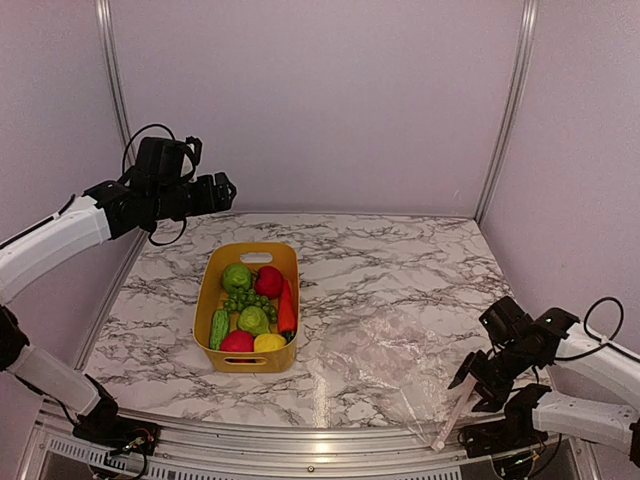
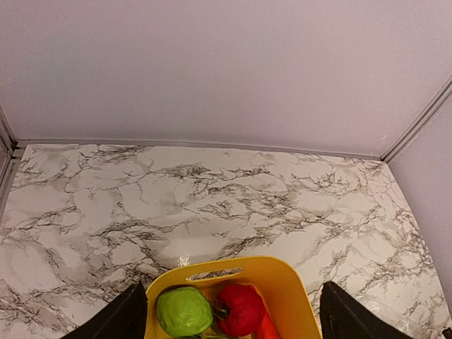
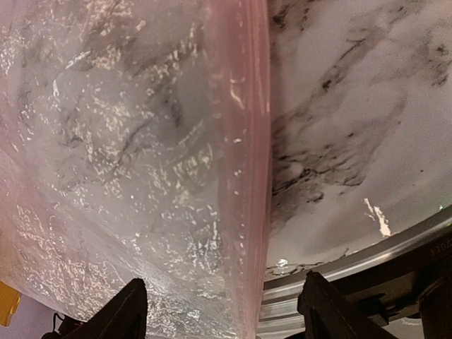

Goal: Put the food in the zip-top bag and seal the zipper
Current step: Pick up the zipper food storage bag from the corner of the board.

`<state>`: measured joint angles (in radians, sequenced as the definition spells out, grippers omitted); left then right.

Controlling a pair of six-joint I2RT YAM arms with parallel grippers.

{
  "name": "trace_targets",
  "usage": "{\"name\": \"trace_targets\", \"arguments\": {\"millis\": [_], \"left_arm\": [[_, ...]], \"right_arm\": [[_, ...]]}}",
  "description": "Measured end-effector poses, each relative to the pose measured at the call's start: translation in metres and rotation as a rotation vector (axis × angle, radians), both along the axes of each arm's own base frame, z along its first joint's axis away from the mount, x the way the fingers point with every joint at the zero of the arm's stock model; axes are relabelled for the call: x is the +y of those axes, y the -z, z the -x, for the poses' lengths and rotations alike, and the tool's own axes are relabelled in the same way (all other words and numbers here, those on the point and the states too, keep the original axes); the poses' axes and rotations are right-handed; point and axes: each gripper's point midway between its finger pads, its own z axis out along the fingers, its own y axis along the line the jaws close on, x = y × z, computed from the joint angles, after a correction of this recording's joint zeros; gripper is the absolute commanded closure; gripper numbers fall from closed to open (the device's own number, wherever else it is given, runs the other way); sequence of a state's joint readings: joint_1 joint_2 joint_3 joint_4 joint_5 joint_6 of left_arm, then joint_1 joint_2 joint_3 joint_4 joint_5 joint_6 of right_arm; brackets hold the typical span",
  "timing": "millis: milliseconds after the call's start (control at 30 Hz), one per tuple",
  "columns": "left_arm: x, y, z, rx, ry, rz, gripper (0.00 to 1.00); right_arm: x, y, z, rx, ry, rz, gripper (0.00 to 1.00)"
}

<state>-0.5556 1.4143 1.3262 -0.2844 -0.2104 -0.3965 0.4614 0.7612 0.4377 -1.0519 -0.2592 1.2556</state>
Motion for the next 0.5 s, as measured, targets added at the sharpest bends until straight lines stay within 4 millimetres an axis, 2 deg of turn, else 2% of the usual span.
{"name": "trace_targets", "arguments": {"millis": [167, 300, 500], "left_arm": [[0.003, -0.012, 0.004, -0.026, -0.001, 0.015, 0.15], [0.004, -0.014, 0.004, -0.030, -0.006, 0.014, 0.15], [0.004, -0.014, 0.004, -0.029, -0.008, 0.019, 0.16]], "right_arm": [[-0.001, 0.006, -0.004, 0.006, 0.000, 0.018, 0.43], [-0.001, 0.005, -0.013, -0.031, 0.012, 0.014, 0.53], [-0.003, 0.001, -0.029, -0.082, 0.056, -0.012, 0.59]]}}
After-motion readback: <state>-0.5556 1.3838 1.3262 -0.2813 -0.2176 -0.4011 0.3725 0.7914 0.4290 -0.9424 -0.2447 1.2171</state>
